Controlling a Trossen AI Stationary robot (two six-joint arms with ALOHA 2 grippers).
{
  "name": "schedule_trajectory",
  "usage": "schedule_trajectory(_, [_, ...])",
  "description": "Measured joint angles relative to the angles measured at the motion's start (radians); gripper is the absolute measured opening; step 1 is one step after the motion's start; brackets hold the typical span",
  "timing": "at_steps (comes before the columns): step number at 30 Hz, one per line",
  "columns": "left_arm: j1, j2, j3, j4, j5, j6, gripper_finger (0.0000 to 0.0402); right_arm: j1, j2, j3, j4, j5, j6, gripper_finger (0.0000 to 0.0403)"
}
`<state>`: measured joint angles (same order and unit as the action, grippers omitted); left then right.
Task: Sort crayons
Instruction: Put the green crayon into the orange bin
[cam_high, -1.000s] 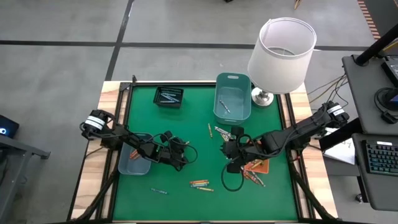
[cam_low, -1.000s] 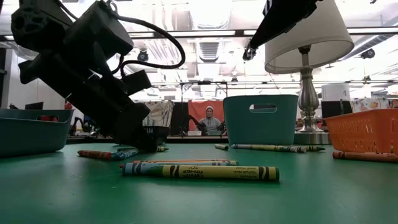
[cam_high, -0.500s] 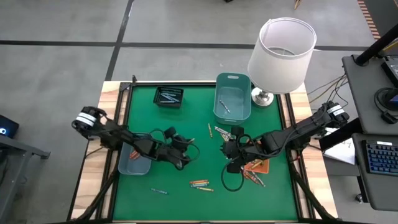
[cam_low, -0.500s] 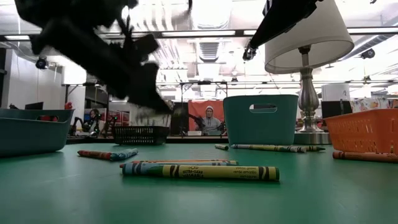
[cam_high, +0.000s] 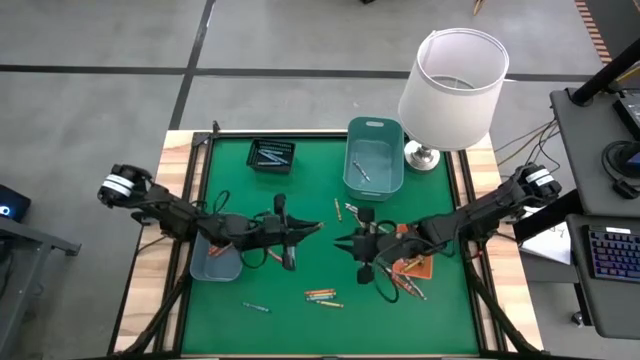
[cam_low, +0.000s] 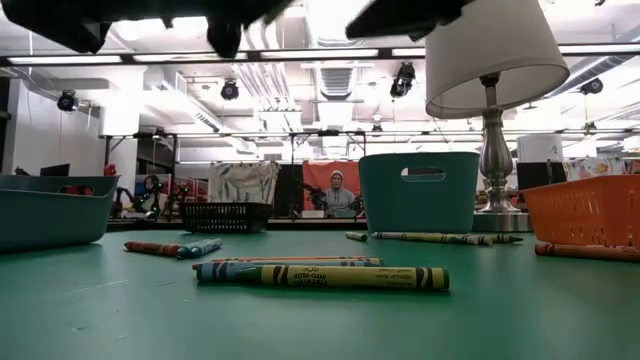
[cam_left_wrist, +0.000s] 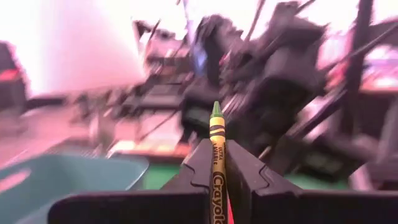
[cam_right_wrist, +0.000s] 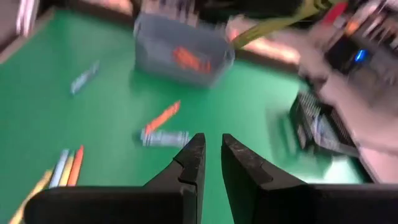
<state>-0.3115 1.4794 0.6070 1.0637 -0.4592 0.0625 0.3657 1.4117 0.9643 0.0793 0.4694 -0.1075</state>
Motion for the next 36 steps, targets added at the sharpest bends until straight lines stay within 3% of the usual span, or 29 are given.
schedule_trajectory(5, [-0.002, 0.051, 0.000, 0.160, 0.090, 0.002, 0.0000, -0.018, 0.000, -0.066, 0.290, -0.006, -0.062, 0.0043])
schedule_trajectory(9, [-0.002, 0.114, 0.022, 0.291, 0.135, 0.008, 0.0000, -0.033, 0.000, -0.091, 0.402, -0.041, -0.050, 0.0043])
schedule_trajectory(13, [-0.002, 0.175, 0.043, 0.369, 0.137, 0.008, 0.0000, -0.034, 0.000, -0.095, 0.435, -0.135, -0.012, 0.0043])
schedule_trajectory(16, [-0.002, 0.205, 0.054, 0.395, 0.137, 0.008, 0.0000, -0.033, 0.000, -0.082, 0.435, -0.140, 0.022, 0.0051])
schedule_trajectory(29, [-0.002, 0.231, 0.101, 0.409, 0.137, 0.008, 0.0000, -0.041, 0.000, -0.070, 0.429, -0.137, 0.068, 0.0178])
schedule_trajectory(36, [-0.002, 0.233, 0.117, 0.407, 0.137, 0.007, 0.0000, -0.051, 0.000, -0.070, 0.435, -0.137, 0.058, 0.0195])
